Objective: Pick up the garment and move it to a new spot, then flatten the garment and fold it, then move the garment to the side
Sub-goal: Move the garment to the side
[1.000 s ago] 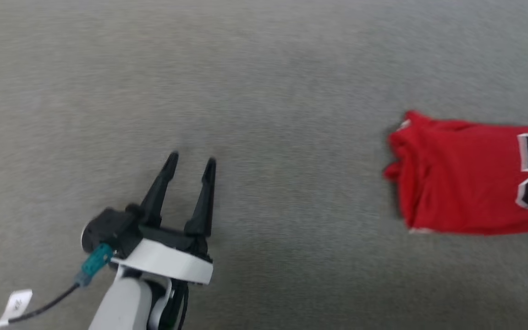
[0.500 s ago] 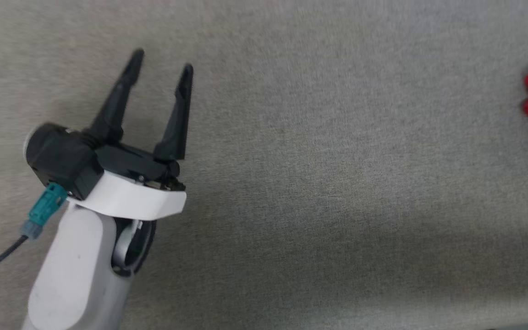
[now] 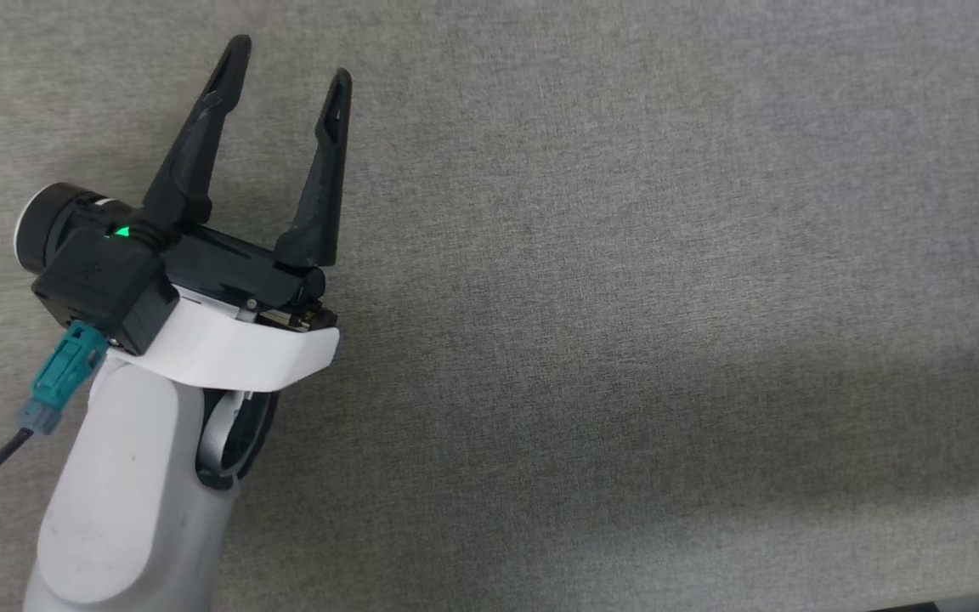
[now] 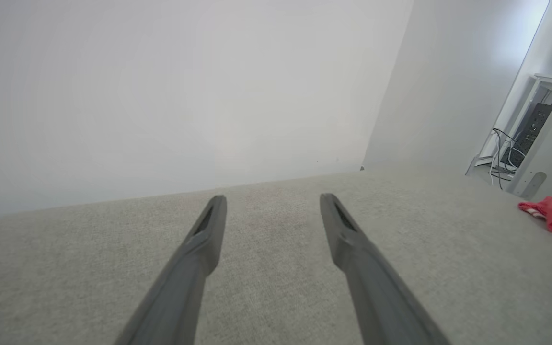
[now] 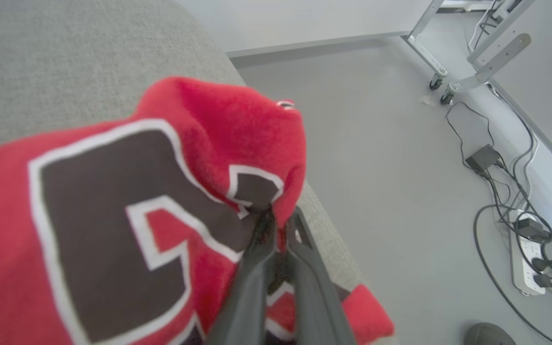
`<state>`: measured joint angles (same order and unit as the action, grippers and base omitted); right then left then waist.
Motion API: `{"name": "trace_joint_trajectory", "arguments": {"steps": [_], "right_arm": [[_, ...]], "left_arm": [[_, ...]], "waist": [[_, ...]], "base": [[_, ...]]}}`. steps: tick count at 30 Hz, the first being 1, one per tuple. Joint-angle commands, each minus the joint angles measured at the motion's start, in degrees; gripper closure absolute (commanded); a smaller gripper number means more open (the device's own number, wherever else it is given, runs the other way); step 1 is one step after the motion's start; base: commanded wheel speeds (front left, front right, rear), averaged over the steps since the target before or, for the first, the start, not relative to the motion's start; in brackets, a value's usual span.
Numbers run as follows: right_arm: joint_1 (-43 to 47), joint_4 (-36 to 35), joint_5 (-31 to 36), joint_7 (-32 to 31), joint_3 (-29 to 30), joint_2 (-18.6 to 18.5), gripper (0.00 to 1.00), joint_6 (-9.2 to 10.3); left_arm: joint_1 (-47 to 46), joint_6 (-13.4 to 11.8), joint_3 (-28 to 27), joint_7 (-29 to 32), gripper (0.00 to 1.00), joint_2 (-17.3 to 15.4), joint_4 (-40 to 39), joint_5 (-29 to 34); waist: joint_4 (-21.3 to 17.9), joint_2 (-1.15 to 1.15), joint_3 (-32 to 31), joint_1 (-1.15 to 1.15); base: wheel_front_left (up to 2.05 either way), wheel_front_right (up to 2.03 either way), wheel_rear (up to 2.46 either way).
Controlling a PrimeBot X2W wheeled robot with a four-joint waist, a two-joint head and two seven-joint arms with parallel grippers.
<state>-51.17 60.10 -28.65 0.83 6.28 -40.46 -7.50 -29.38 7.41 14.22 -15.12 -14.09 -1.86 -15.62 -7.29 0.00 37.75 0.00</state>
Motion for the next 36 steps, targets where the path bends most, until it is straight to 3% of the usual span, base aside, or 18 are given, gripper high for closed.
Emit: {"name": "trace_joint_trajectory", "arguments": {"steps": [1,10,16,27,36], "right_arm": [[-0.75,1.80,0.64,1.23,-0.54,-0.04,0.00,0.03],[1.20,4.75,2.29,4.80,-5.53,-0.66,0.00,0.03],[5.55,2.53,2.23,7.50,-11.51,3.03,0.00,0.03],[23.34,-10.99,-4.20,14.28,-19.72,9.82,0.00,0.03],[35.01,-27.46,0.96,14.38,-12.68,18.59,0.00,0.03]], "left_arm": [[0.52,0.11,-0.35,-0.03,0.00,0.57,-0.18,0.26],[5.17,0.11,-1.74,-0.03,0.00,2.60,0.14,-1.19],[11.59,0.11,-2.88,-0.03,0.00,4.37,2.18,-2.81],[24.39,0.11,-4.46,-0.03,0.00,5.50,11.12,-3.65],[30.20,0.11,-7.58,-0.03,0.00,5.69,15.88,-3.92]], "waist": [[0.57,0.00,-1.48,0.00],[1.97,0.00,-10.16,0.00],[3.43,0.00,-18.24,0.00],[7.41,0.00,-30.02,0.00],[10.01,0.00,-36.06,0.00]], "base": [[0.00,0.00,0.00],[0.00,0.00,0.00],[0.00,0.00,0.00],[0.00,0.00,0.00],[0.00,0.00,0.00]]}}
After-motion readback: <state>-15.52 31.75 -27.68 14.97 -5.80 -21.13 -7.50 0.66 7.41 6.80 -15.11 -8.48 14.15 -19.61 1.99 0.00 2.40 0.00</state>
